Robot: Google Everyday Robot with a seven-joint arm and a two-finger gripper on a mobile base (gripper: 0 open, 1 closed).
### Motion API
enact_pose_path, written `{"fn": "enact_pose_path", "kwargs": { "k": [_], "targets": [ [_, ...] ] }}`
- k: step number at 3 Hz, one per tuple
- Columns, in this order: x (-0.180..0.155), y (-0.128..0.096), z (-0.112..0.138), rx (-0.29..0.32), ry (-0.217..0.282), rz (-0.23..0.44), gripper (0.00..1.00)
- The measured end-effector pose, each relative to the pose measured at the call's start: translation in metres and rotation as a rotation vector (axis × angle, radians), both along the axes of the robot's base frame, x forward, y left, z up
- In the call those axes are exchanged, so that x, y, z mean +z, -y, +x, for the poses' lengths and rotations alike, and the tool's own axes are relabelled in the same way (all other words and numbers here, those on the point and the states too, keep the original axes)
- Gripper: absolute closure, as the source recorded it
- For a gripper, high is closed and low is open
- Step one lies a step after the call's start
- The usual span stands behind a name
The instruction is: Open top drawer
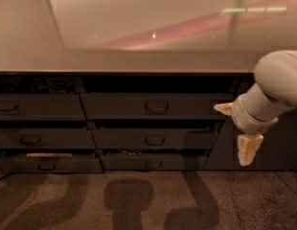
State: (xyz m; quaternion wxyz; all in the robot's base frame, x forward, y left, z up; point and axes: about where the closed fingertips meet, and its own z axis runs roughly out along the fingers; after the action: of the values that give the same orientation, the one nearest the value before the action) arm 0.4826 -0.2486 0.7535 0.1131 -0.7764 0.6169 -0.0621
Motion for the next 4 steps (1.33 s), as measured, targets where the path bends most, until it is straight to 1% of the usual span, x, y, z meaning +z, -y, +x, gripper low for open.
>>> {"fn": "enact_pose_path", "kwargs": {
  "k": [1,2,3,4],
  "targets": [
    [-0.023,0.015,0.029,-0.044,-0.095,0.015,0.0],
    [-0.026,0.017,0.032,-0.047,-0.102,0.018,0.0],
    [-0.027,0.015,0.023,-0.024,-0.076,-0.001,0.0],
    [-0.014,0.005,-0.008,0.076,0.03,-0.028,0.0]
  ]
}}
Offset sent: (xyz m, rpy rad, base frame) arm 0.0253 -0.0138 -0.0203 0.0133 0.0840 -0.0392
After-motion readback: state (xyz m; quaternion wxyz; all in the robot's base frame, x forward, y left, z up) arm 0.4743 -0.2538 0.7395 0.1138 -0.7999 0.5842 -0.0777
